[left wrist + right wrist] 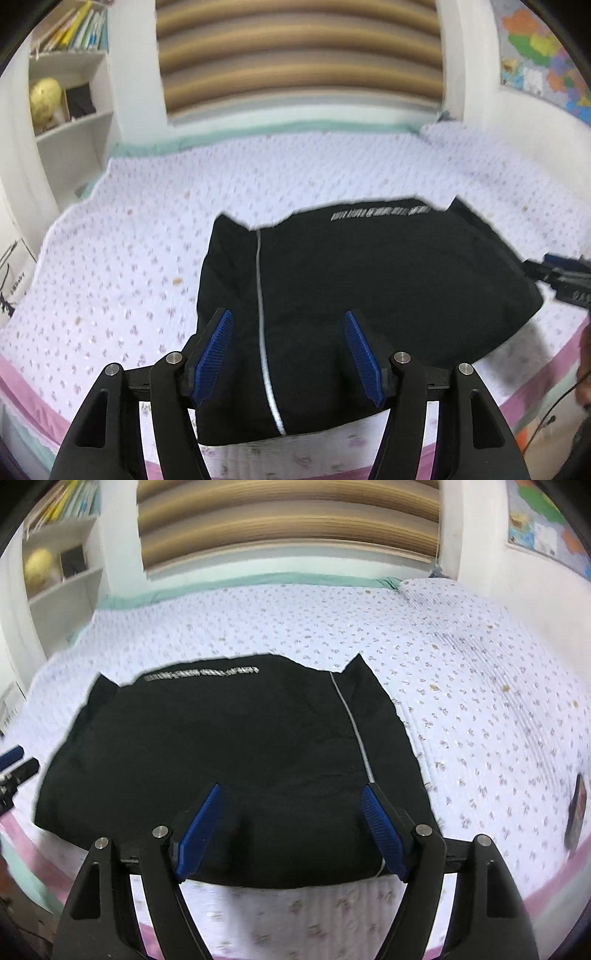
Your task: Fold large clothes
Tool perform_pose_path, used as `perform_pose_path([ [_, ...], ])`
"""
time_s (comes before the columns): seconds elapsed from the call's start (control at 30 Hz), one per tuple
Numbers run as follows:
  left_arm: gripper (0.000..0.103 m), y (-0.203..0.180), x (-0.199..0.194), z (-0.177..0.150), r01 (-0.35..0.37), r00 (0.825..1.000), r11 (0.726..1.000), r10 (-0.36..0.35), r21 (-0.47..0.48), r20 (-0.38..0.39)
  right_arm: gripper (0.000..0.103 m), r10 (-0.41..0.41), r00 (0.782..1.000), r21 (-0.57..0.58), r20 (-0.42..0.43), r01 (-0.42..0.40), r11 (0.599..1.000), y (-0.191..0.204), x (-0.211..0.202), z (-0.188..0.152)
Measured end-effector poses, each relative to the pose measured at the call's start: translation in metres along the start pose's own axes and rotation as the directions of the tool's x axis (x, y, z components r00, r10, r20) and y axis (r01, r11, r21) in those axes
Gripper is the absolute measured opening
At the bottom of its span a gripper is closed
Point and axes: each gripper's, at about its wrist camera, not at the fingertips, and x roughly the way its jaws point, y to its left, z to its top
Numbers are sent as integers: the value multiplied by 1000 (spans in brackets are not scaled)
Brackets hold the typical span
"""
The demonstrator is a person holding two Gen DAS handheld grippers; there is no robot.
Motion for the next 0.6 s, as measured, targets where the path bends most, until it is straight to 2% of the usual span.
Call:
perform_pose_path([
  [0.1,70,-11,-17,6,-14,1000,1000,13,22,28,80,-10,999,-4,43,10,1000,11,-14,2],
  [0.17,70,-23,-28,6,31,999,997,-34,68,31,80,-39,997,-18,71,40,999,18,-21,3],
  [0.23,71,-29,-35,4,51,998,995,-55,80,40,80,-35,996,-31,78,37,999,25,-26,3],
  [0.37,72,-41,-39,-4,8,998,995,-14,97,66,84,15,998,-44,64,-12,999,40,-24,-4],
  [0.53,72,-45,-35,-11,28,999,991,-34,127,40,85,14,1000,-67,9,-13,998,57,-12,-16],
  [0.6,72,-46,-38,-13,13,998,990,-20,138,53,85,11,1000,-79,8,-11,997,63,-11,-18],
])
